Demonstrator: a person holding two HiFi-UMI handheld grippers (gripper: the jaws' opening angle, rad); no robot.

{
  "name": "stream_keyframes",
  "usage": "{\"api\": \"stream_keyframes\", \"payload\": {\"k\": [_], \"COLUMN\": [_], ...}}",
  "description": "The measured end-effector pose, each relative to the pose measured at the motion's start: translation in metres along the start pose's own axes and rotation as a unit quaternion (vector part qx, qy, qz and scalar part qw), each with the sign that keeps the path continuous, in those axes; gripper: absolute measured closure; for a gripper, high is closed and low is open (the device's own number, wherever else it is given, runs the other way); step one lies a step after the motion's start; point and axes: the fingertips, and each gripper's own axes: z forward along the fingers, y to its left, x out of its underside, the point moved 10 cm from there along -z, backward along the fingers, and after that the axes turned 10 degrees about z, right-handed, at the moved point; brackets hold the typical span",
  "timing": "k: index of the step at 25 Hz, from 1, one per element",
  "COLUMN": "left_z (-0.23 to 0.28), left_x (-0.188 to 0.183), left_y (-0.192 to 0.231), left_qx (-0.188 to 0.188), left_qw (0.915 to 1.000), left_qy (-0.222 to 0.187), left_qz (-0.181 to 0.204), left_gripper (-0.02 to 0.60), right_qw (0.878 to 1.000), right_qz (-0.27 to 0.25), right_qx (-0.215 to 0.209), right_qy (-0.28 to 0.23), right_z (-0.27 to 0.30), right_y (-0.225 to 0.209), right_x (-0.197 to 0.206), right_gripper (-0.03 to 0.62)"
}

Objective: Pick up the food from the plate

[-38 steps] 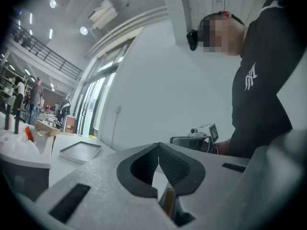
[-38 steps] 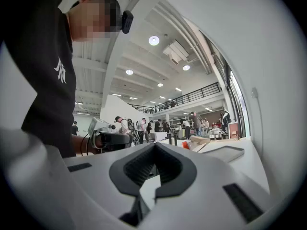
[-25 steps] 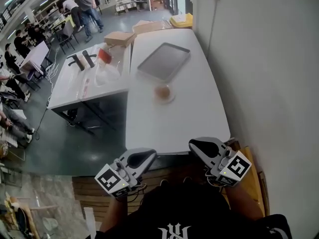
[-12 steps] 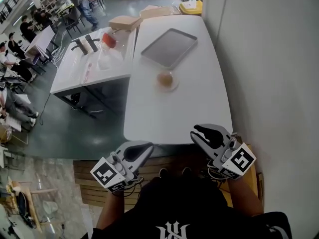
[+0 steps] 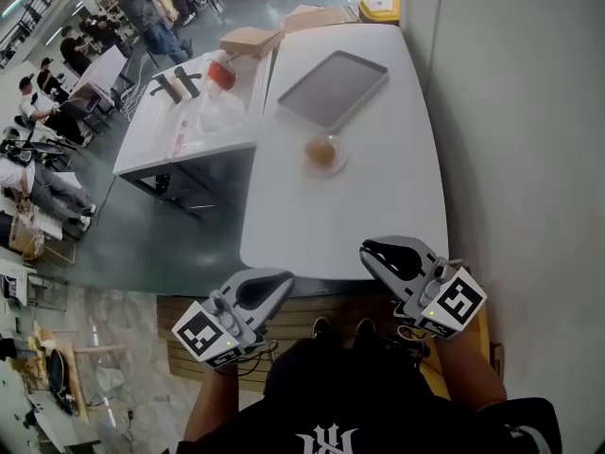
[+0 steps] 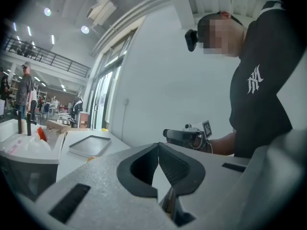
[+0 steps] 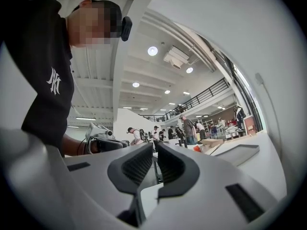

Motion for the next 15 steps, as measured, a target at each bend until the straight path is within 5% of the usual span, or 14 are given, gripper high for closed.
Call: {"api": "stream_keyframes", "payload": {"k": [7, 15], "left_z": [0.003, 0.007], "left_x": [0.004, 0.025], "left_y": [0.010, 0.057], "left_qx": [-0.010, 0.009], "left_qw": [0.9999, 0.9995], "left_qy": [-0.007, -0.029], "left_qz": [0.001, 0.006], "left_gripper": [0.575, 0.575], "right_qw": [1.000, 0.998], "right_qz": [0.001, 0.004], "right_qx": [-0.008, 0.049], "right_qy": [0.000, 0.030], "right_z": [0.009, 0.035], "right_y": [-0.013, -0.028], "right_x": [-0.001, 0.012], "right_gripper": [0.569, 0.569]}}
